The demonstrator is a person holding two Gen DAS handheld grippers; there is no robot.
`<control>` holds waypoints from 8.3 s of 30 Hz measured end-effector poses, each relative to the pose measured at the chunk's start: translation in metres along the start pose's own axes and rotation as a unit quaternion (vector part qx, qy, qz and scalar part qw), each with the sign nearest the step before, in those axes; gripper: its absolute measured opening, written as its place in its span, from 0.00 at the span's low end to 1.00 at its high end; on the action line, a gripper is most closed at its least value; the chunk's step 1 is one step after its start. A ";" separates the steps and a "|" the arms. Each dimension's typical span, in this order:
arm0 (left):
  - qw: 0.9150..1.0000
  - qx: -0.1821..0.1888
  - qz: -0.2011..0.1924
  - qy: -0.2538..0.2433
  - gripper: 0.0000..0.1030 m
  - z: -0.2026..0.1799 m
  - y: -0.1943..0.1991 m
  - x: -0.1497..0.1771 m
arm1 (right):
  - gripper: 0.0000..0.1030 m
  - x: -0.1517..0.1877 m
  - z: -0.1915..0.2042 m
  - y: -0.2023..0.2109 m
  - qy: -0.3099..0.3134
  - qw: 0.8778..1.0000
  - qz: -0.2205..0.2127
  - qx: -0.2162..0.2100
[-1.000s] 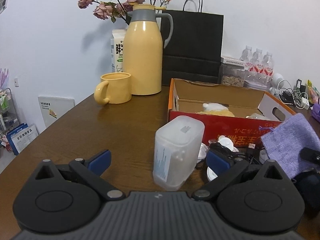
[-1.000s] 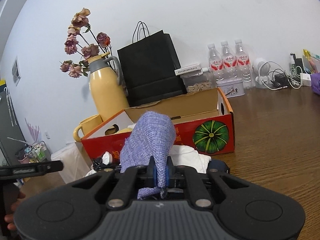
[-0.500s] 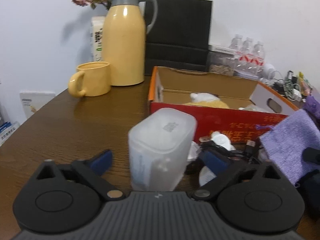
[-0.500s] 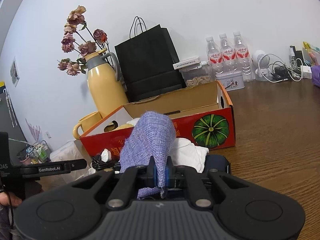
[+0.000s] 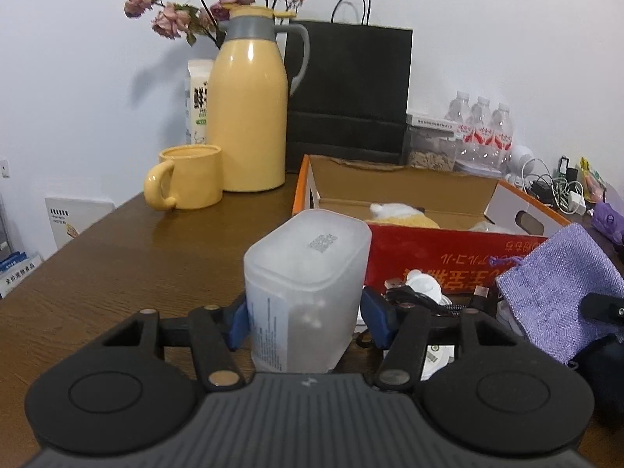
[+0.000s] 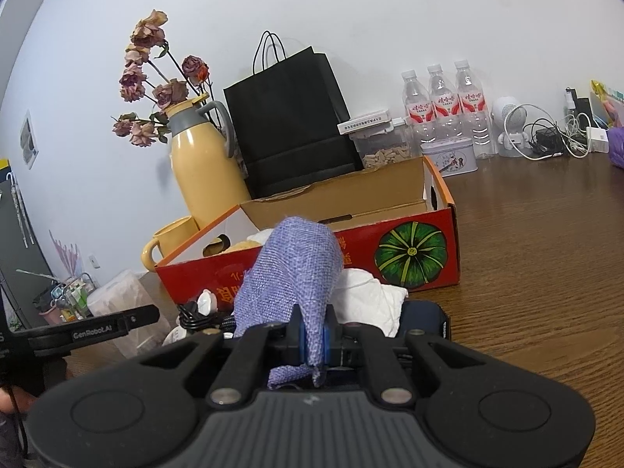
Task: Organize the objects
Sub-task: 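Lift the pouch with the right gripper while the left grasps the white container, then lower the pouch and container into the box and open both grippers, then grasp the white face mask with the right gripper, then grasp the white round cap with the left gripper while the right holds the mask, then lower the mask and cap into the box and open both grippers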
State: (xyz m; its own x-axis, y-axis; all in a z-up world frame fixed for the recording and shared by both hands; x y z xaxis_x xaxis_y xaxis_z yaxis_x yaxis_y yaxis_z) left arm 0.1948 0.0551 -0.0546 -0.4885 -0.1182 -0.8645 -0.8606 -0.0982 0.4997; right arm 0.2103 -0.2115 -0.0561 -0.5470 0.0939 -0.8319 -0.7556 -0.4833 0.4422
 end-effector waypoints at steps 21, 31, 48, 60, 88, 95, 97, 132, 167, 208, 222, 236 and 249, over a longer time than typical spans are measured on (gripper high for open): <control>0.996 0.050 -0.076 -0.008 0.57 -0.045 0.022 -0.079 | 0.07 -0.081 0.019 -0.002 -0.004 0.996 -0.067 -0.056; 0.998 0.042 -0.055 0.005 0.57 -0.065 -0.047 -0.119 | 0.07 -0.129 -0.009 -0.085 -0.023 0.999 -0.014 -0.032; 0.999 0.019 0.025 0.014 0.57 -0.068 -0.131 -0.116 | 0.07 -0.120 -0.034 -0.153 -0.014 0.997 0.062 0.044; 1.000 -0.007 -0.005 0.004 1.00 -0.069 -0.118 -0.120 | 0.99 -0.123 -0.038 -0.147 0.053 0.986 0.048 0.152; 0.999 0.028 -0.031 -0.012 1.00 -0.067 -0.074 -0.127 | 1.00 -0.126 -0.013 -0.109 0.087 0.987 0.013 0.136; 0.998 0.038 -0.047 -0.022 1.00 -0.056 -0.035 -0.112 | 1.00 -0.115 0.006 -0.070 0.105 0.987 -0.006 0.125; 0.998 0.040 -0.043 -0.022 1.00 -0.049 -0.023 -0.104 | 1.00 -0.108 0.009 -0.058 0.109 0.986 -0.008 0.124; 0.999 0.032 -0.008 -0.009 1.00 0.012 0.106 -0.003 | 1.00 0.031 0.034 0.061 0.106 0.983 0.067 0.135; 0.999 0.013 0.035 0.003 1.00 0.026 0.083 0.009 | 0.89 -0.016 0.008 -0.063 0.212 0.965 0.151 0.007; 0.992 0.097 0.064 -0.056 0.39 -0.044 0.008 0.018 | 0.65 -0.008 0.012 0.002 0.176 0.984 0.005 0.040; 0.993 0.108 0.031 -0.047 0.39 -0.043 0.042 0.006 | 0.65 -0.001 0.047 0.006 0.193 0.981 -0.009 0.018; 0.992 0.109 -0.026 -0.056 0.39 -0.061 0.029 -0.061 | 0.65 -0.063 0.048 -0.004 0.193 0.979 -0.057 0.033; 0.995 0.089 -0.031 -0.035 0.39 -0.083 -0.040 -0.116 | 0.65 -0.126 0.025 -0.073 0.186 0.979 -0.056 0.064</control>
State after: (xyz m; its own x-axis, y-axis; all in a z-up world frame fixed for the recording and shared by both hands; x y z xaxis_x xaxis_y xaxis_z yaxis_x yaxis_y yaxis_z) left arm 0.2974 -0.0092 0.0304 -0.4376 -0.0478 -0.8979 -0.8980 0.0738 0.4337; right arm 0.3254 -0.1659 0.0248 -0.3065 -0.1943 -0.9318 -0.8559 -0.3721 0.3591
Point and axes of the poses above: each gripper's, at about its wrist camera, not at the fingertips, and y roughly against the way its jaws point, z to its left, x to its underside, the point moved 5 cm from there along -y, roughly the way its jaws point, and after that the axes turned 5 degrees about z, right-handed, at the moved point
